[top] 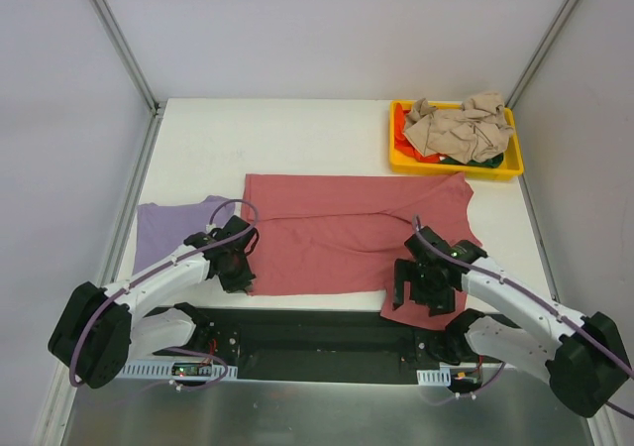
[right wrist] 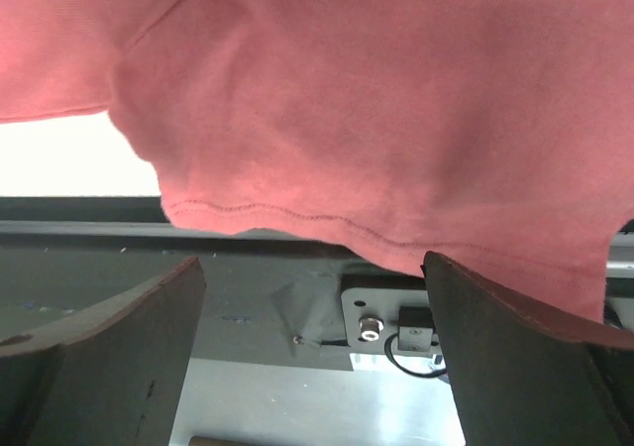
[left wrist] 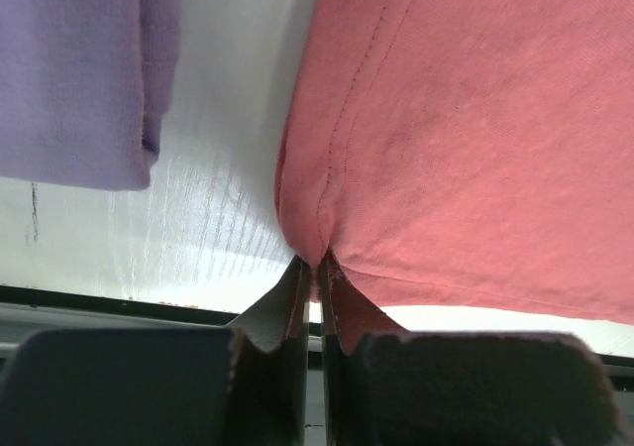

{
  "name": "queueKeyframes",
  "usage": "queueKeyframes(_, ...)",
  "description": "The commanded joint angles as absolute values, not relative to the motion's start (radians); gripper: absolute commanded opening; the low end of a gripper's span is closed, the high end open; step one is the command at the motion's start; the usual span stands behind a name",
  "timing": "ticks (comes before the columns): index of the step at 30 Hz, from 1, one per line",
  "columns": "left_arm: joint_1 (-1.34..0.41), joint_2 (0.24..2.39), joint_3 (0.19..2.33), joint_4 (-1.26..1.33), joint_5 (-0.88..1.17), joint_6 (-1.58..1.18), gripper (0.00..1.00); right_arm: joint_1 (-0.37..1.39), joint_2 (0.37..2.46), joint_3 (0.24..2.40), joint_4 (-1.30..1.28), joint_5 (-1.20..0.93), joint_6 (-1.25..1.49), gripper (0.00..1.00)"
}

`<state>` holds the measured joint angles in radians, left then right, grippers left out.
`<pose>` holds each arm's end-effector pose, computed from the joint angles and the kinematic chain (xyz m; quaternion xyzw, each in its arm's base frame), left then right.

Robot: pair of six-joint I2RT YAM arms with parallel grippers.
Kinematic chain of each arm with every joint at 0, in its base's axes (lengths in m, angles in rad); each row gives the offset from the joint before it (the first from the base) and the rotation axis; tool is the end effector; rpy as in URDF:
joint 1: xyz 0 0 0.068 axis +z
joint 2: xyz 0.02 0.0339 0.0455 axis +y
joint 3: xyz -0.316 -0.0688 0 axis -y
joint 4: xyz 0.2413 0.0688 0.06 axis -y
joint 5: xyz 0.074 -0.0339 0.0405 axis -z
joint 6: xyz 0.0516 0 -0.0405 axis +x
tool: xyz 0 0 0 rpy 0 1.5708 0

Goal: Fold and stack the t-shirts
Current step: Grap the side of the flattened tshirt closest away from the robot with both arms

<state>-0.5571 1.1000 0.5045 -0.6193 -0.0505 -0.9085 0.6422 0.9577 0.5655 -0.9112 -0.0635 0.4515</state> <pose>0.1320 -0.0791 0.1918 -0.1764 0.9680 -0.0999 0.1482 0.0919 0.0728 0.2141 -0.0985 0.9857 0.0962 0.0974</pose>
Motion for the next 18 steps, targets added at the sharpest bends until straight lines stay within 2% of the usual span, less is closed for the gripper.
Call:
queueKeyframes(1,-0.565,1.138,0.479,-0.594,-0.066,-0.922,0.0,0.702,1.028,0.529,-0.822,-0.031,0.54,0.92)
queueKeyframes(7,-0.565,1.134,0.502,-0.594,-0.08,-0.907,0.0,0.775,1.15,0.566,-0.819,0.092,0.581,0.86)
queueKeyframes(13,-0.565,1.134,0.517,-0.595,-0.078,-0.893,0.0,0.781,1.216,0.607,-0.824,0.195,0.676,0.74)
queueKeyframes(15,-0.565,1.134,0.523,-0.597,-0.078,-0.89,0.0,0.781,1.253,0.633,-0.842,0.227,0.68,0.65)
queueKeyframes(18,-0.565,1.131,0.535,-0.597,-0.086,-0.876,0.0,0.781,1.285,0.652,-0.859,0.224,0.658,0.45)
